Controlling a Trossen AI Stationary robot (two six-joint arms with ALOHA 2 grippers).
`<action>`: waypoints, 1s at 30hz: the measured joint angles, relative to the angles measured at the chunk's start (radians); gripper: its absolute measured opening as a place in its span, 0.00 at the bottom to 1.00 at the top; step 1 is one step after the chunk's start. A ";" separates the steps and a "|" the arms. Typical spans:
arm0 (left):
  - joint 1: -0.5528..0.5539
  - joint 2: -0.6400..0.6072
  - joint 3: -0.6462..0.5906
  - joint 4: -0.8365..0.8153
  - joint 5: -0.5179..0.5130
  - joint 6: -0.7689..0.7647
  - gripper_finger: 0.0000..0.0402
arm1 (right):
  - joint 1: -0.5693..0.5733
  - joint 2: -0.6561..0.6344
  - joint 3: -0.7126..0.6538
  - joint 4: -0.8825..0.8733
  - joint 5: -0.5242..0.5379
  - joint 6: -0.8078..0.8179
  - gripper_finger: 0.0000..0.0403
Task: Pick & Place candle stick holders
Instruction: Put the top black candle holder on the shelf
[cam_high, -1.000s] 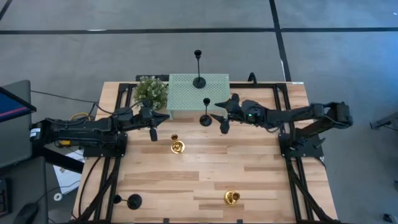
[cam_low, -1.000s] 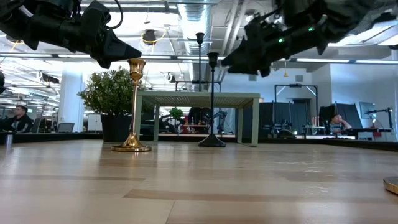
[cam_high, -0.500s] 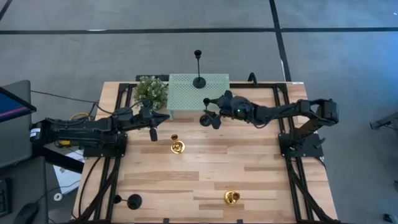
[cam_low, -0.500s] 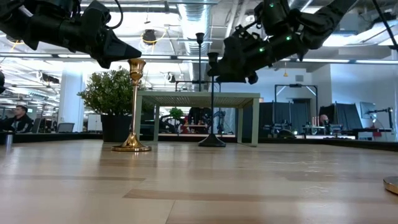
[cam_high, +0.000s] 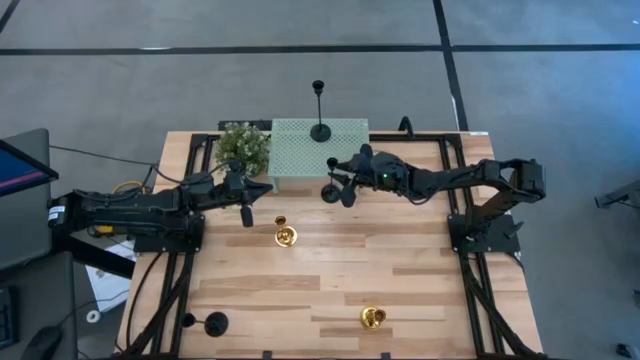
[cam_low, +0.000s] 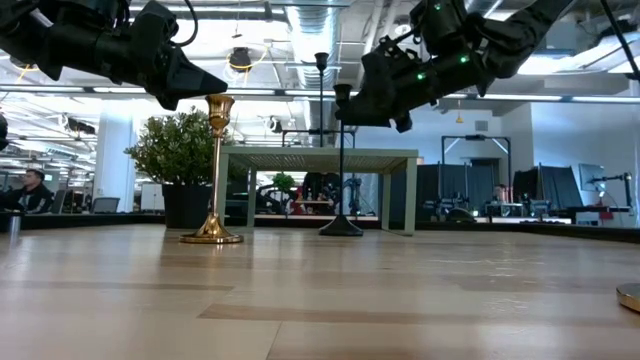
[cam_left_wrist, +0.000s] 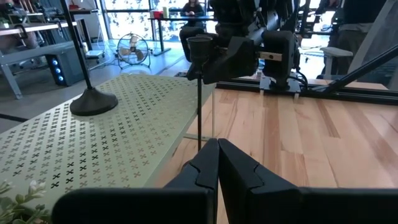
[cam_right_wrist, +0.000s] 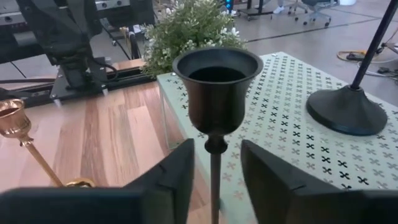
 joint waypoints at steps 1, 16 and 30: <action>0.000 0.000 0.000 0.000 0.000 0.000 0.02 | 0.000 0.000 0.000 0.001 0.000 0.000 0.26; 0.000 0.000 0.000 0.000 0.000 0.000 0.02 | 0.000 0.000 0.000 0.000 0.001 -0.003 0.03; 0.000 0.000 0.000 0.000 0.000 0.000 0.02 | 0.015 -0.003 0.000 -0.010 -0.020 -0.003 0.01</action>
